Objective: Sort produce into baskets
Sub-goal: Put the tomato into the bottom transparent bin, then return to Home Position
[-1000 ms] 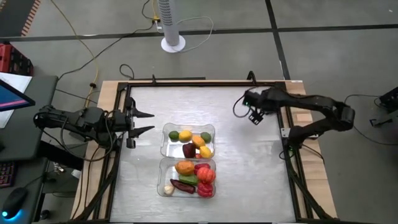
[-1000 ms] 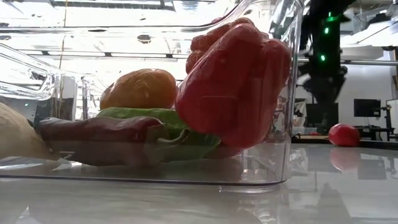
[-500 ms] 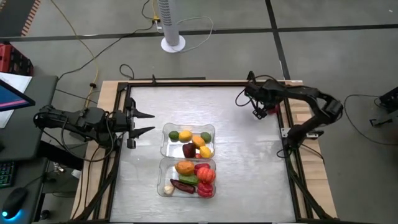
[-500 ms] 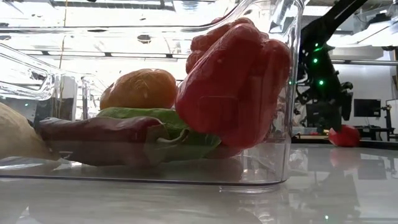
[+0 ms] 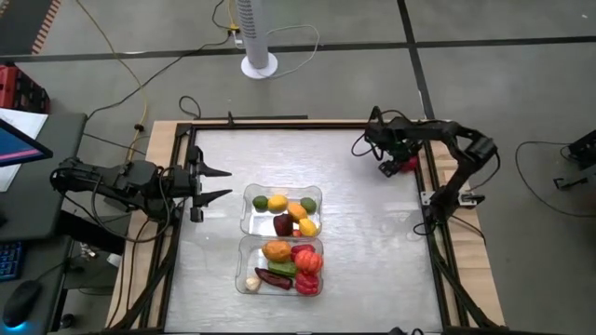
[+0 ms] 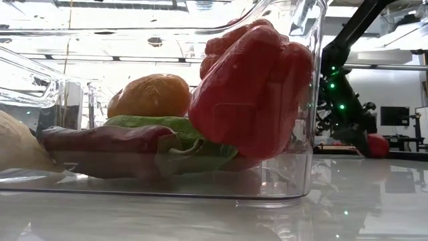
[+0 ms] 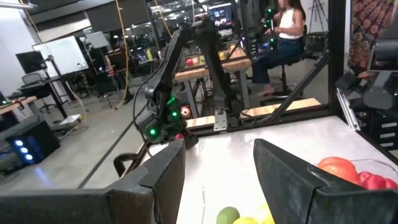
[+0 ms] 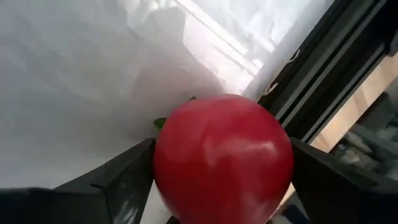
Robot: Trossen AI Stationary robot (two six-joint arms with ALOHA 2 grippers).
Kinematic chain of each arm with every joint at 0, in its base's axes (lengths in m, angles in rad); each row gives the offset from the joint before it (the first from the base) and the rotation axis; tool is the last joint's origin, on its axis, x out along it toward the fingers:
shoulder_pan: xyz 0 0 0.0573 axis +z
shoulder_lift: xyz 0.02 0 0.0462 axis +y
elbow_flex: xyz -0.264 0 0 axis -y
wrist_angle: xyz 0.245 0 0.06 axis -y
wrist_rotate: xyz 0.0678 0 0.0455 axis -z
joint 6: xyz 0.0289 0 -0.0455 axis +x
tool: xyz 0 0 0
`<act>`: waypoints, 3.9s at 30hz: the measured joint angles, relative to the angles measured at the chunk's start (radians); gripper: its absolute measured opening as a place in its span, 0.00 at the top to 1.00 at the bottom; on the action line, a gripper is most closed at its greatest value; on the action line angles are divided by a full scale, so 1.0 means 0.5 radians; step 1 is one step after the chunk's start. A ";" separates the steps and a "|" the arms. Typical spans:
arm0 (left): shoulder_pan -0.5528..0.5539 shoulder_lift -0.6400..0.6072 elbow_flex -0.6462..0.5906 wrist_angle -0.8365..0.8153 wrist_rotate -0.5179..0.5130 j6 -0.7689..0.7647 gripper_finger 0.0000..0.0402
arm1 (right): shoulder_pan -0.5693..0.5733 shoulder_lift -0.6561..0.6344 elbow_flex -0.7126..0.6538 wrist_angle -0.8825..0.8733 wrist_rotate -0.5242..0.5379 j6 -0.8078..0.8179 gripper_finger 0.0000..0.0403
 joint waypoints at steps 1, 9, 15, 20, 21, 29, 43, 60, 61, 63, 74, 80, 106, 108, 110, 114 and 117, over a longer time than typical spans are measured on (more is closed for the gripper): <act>0.000 0.001 0.000 0.000 -0.001 0.006 0.56 | 0.007 0.009 0.003 -0.007 0.016 -0.004 0.10; 0.000 0.001 0.000 -0.001 -0.003 0.028 0.56 | 0.147 -0.088 0.045 -0.181 -0.014 0.032 0.16; 0.001 0.000 0.000 0.001 -0.055 0.039 0.56 | 0.559 -0.327 0.243 -0.261 -0.384 0.235 0.16; 0.001 0.000 0.000 0.032 -0.054 0.038 0.56 | 1.083 -0.568 0.372 0.176 -0.669 0.301 0.15; 0.001 0.000 0.000 0.036 -0.054 0.037 0.56 | 1.187 -0.612 0.382 0.326 -0.719 0.301 0.14; 0.001 0.000 0.000 0.105 -0.052 0.014 0.56 | 1.798 -0.702 0.387 1.399 -0.793 0.265 0.13; 0.002 0.081 0.002 0.165 -0.050 0.033 0.56 | 2.088 -0.251 0.521 2.068 -1.366 0.267 0.13; 0.002 0.104 0.001 0.166 -0.072 0.053 0.56 | 1.845 -0.181 0.672 1.567 -0.932 0.106 0.01; 0.002 0.104 0.001 0.166 -0.074 0.053 0.56 | 1.835 -0.183 0.672 1.560 -0.932 0.106 0.02; 0.002 0.104 0.001 0.165 -0.077 0.053 0.56 | 1.817 -0.187 0.672 1.563 -0.932 0.083 0.02; 0.002 0.017 -0.037 0.231 0.089 0.091 0.56 | 1.895 -0.409 0.454 1.433 -0.420 -0.004 0.04; 0.040 -0.117 -0.313 0.645 -0.036 0.181 0.56 | 1.947 -0.848 -0.048 1.858 -0.406 0.055 0.04; 0.062 -1.095 -0.778 -0.117 -0.501 -0.284 0.56 | 1.639 -2.321 -1.777 3.108 -0.407 -0.017 0.04; 0.059 -1.075 -0.787 -0.134 -0.478 -0.289 0.56 | 1.614 -2.440 -1.777 3.008 -0.407 -0.016 0.04; 0.059 -1.032 -0.799 -0.113 -0.488 -0.302 0.56 | 1.587 -2.570 -1.777 2.906 -0.407 -0.027 0.04; 0.059 -1.073 -0.842 -0.101 -0.467 -0.400 0.56 | 1.543 -2.871 -1.777 2.689 -0.408 -0.049 0.06; 0.059 -1.097 -0.893 -0.062 -0.465 -0.457 0.56 | 1.519 -3.083 -1.777 2.499 -0.408 -0.037 0.09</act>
